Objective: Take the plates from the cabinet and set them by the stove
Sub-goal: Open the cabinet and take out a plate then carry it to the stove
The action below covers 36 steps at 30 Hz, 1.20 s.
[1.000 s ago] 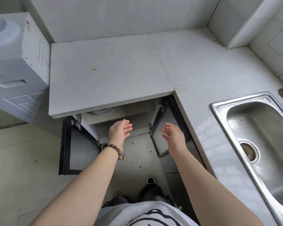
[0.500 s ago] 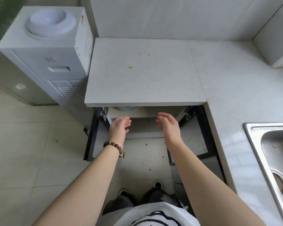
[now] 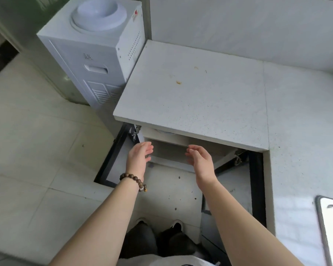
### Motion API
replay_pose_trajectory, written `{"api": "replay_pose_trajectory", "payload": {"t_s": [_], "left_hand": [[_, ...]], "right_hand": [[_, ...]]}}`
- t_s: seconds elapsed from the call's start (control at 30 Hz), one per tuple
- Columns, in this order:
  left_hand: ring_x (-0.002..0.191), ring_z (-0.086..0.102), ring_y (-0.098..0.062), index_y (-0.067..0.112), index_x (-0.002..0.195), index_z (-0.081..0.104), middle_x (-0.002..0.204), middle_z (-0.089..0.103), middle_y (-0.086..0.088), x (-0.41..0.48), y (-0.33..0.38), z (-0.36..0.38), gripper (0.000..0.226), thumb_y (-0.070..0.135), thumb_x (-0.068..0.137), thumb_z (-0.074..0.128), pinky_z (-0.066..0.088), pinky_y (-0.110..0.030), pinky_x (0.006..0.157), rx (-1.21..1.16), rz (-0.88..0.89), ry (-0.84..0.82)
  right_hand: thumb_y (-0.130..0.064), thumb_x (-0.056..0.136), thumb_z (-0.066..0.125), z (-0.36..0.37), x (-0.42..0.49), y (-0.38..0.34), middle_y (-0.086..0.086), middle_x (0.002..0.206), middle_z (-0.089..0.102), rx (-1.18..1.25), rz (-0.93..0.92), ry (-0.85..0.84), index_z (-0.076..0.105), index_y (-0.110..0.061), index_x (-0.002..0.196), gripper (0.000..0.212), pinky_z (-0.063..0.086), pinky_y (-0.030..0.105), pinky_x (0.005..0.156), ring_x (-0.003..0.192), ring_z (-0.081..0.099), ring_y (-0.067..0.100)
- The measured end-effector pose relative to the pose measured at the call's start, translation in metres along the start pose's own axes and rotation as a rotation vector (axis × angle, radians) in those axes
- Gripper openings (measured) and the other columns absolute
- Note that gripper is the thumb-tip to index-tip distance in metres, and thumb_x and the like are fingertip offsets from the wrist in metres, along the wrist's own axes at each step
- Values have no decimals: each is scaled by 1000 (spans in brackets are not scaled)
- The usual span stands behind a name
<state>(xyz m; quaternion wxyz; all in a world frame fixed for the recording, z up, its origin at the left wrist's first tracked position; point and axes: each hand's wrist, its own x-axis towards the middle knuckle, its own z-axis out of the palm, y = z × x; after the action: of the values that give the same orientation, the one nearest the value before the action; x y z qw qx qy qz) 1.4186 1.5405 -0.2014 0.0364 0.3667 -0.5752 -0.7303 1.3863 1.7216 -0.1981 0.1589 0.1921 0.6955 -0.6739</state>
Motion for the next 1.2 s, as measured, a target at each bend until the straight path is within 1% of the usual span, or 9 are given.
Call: {"api": "replay_pose_trajectory", "payload": {"t_s": [0.1, 0.17, 0.43, 0.63, 0.9, 0.97, 1.1, 1.13, 1.2], "left_hand": [[104, 66, -20, 16, 97, 68, 104, 71, -7, 5, -15, 3, 17, 15, 93, 52, 52, -36, 91, -14, -23, 16], [104, 66, -19, 15, 98, 68, 105, 70, -8, 13, -25, 5, 18, 14, 93, 51, 52, -36, 91, -18, -33, 10], [104, 66, -22, 13, 99, 68, 105, 70, -9, 78, -81, 11, 20, 11, 94, 50, 52, -36, 91, -53, -26, -24], [105, 65, -24, 9, 102, 67, 105, 70, -10, 147, -130, 22, 19, 11, 96, 49, 50, -39, 95, -107, 25, -60], [108, 64, -22, 3, 119, 60, 110, 68, -11, 226, -184, 31, 28, 15, 97, 46, 49, -39, 96, -106, 105, -111], [108, 63, -22, 6, 115, 62, 109, 68, -10, 246, -193, 35, 25, 16, 97, 48, 49, -39, 95, -109, 127, -106], [98, 63, -14, 27, 98, 66, 111, 66, -2, 284, -207, 44, 12, 23, 93, 56, 50, -40, 93, -80, 202, -98], [96, 62, -11, 31, 99, 67, 111, 65, 1, 294, -208, 47, 12, 26, 90, 60, 50, -40, 93, -51, 235, -85], [103, 60, -10, 32, 116, 64, 120, 62, 5, 314, -207, 54, 31, 32, 85, 65, 48, -38, 95, 9, 280, -89]], "right_hand": [[-18, 93, 52, -1, 11, 13, 2, 102, 68, -32, 30, -4, 66, -24, 98, 16, 47, 56, 95, 100, 65, 20], [-19, 93, 52, 0, 20, 25, 2, 104, 68, -35, 36, -3, 66, -25, 97, 16, 46, 59, 94, 97, 65, 17], [-9, 93, 52, 12, 83, 88, 3, 94, 69, 82, -35, 58, 66, -19, 92, 17, 50, 35, 90, 96, 65, 19], [-9, 92, 56, 31, 152, 143, 3, 93, 70, 141, -95, 65, 67, -17, 92, 14, 52, 34, 90, 92, 66, 16], [-7, 91, 56, 44, 238, 192, 4, 91, 69, 188, -211, 71, 68, -16, 91, 15, 54, 34, 88, 87, 66, 15], [-7, 92, 54, 47, 257, 196, 2, 91, 69, 175, -249, 64, 67, -17, 92, 17, 53, 32, 87, 90, 66, 16], [-9, 92, 55, 54, 293, 195, 0, 95, 70, 128, -311, 90, 67, -16, 95, 14, 49, 29, 87, 94, 64, 16], [-11, 92, 56, 55, 302, 193, -1, 96, 69, 105, -326, 97, 67, -16, 98, 13, 48, 27, 85, 94, 63, 16], [-12, 91, 58, 59, 322, 185, 0, 102, 68, 46, -357, 110, 66, -14, 103, 15, 43, 24, 79, 93, 60, 14]]}}
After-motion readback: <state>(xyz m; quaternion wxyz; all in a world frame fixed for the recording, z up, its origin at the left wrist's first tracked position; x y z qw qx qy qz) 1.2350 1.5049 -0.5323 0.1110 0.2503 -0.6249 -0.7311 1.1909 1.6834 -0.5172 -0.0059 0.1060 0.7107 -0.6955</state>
